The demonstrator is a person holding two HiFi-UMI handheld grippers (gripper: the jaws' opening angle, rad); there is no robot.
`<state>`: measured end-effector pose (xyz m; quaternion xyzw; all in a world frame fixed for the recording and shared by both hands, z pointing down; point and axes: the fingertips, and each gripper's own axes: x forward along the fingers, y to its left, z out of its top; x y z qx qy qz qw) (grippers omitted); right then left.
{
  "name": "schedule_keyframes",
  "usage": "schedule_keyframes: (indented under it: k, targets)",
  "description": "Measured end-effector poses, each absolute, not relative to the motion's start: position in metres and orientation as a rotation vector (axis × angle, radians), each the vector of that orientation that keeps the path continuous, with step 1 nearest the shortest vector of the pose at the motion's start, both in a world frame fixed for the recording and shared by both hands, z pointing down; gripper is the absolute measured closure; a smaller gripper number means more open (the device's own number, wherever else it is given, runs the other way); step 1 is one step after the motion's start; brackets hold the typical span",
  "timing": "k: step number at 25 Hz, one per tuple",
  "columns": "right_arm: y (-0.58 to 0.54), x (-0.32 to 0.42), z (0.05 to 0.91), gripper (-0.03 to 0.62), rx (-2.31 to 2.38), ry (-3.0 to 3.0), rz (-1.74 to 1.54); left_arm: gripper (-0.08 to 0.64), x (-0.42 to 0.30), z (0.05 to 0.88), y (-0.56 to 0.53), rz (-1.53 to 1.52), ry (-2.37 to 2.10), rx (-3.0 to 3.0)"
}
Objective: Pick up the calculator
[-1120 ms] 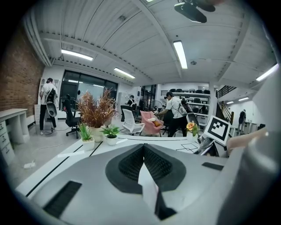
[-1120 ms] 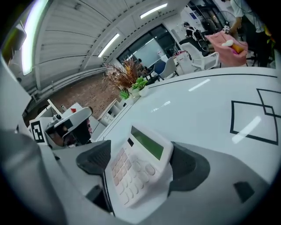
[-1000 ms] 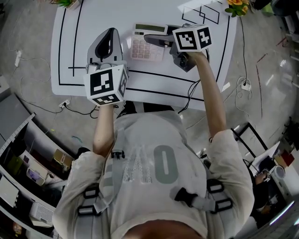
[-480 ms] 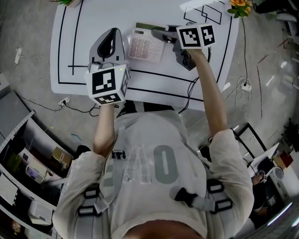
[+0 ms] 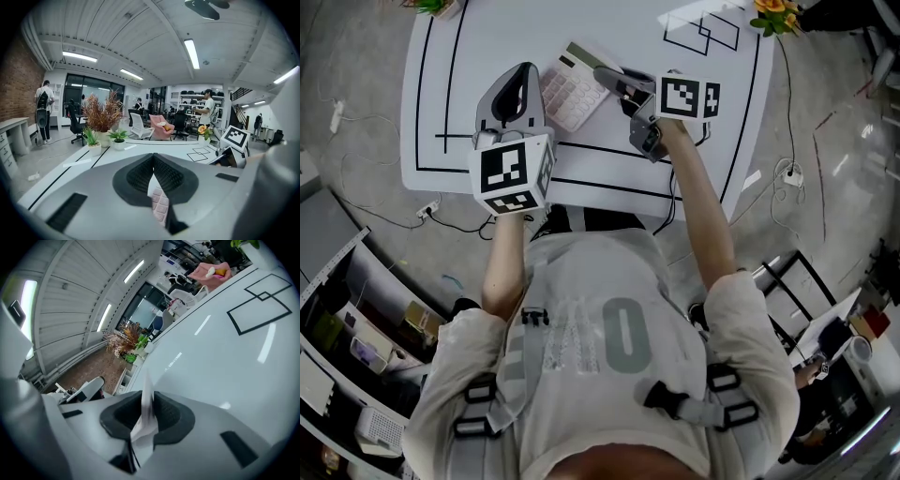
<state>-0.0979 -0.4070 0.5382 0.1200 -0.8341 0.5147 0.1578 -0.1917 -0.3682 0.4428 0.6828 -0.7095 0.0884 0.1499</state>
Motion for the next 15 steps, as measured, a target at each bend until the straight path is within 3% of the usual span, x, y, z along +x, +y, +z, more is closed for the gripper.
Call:
schedule_keyframes:
  k: [15]
  targets:
    - [-0.409, -0.091, 0.510, 0.515, 0.563, -2.472, 1.374, 0.540, -0.187, 0.417, -0.352, 0.260, -2.033, 2.052]
